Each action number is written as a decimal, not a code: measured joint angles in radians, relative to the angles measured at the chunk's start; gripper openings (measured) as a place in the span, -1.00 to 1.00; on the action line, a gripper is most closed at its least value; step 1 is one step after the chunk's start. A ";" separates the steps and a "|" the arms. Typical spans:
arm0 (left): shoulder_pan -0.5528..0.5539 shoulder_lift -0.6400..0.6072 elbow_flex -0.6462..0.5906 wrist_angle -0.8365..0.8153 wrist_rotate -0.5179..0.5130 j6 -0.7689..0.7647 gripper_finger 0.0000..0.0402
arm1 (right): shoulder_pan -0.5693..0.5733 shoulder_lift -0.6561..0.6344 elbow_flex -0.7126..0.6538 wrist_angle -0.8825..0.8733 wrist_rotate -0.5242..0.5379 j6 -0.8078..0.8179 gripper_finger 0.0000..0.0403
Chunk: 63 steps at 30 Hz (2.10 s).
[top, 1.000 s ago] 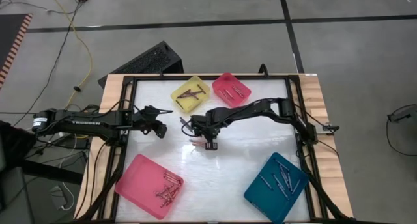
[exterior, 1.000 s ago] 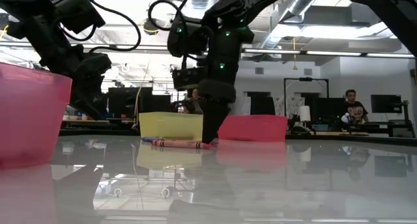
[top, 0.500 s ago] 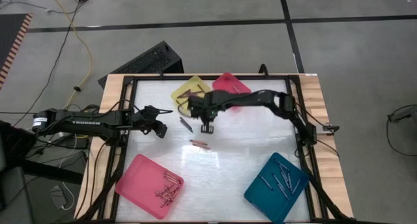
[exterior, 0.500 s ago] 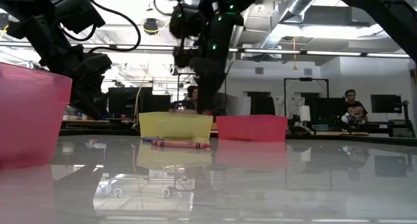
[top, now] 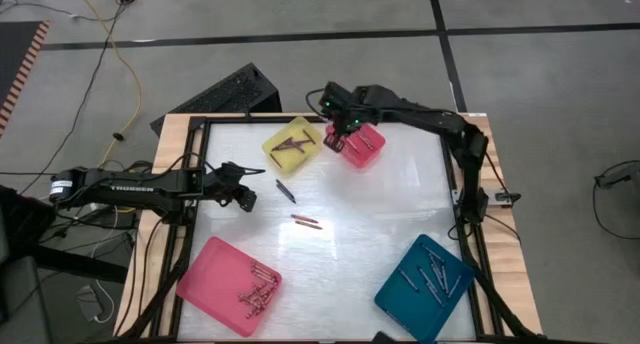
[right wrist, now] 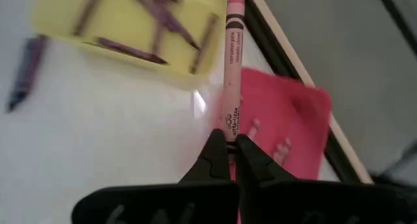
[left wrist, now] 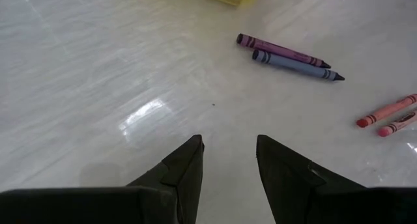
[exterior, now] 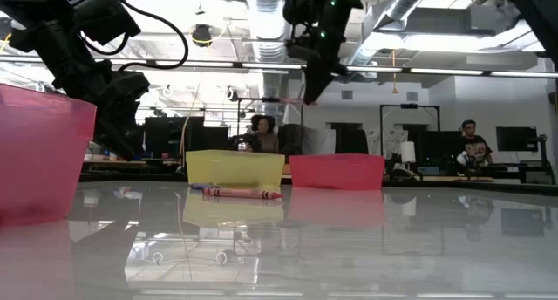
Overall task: Sort crayons
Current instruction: Put the pink crayon into the red bin, then put the red crayon into the pink bin
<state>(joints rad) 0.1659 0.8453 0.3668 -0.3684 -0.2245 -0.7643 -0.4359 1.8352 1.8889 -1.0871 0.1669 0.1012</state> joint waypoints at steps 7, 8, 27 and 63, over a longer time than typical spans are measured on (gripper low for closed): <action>0.000 0.000 0.000 0.000 0.000 0.000 -0.34 | -0.054 0.002 -0.140 -0.017 0.008 0.106 -0.99; 0.000 0.000 0.000 0.000 0.000 0.000 -0.34 | -0.059 0.003 -0.163 -0.014 0.009 0.109 -0.99; 0.000 0.000 0.000 0.000 0.001 -0.009 -0.34 | -0.097 0.003 -0.416 0.224 -0.042 0.138 -0.92; 0.000 0.000 0.000 0.000 0.035 -0.009 -0.34 | 0.276 0.002 -0.086 0.157 -0.211 -0.090 -0.73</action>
<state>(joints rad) 0.1660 0.8453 0.3668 -0.3683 -0.1898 -0.7731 -0.1596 1.8370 1.8030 -0.9299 -0.0439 0.0111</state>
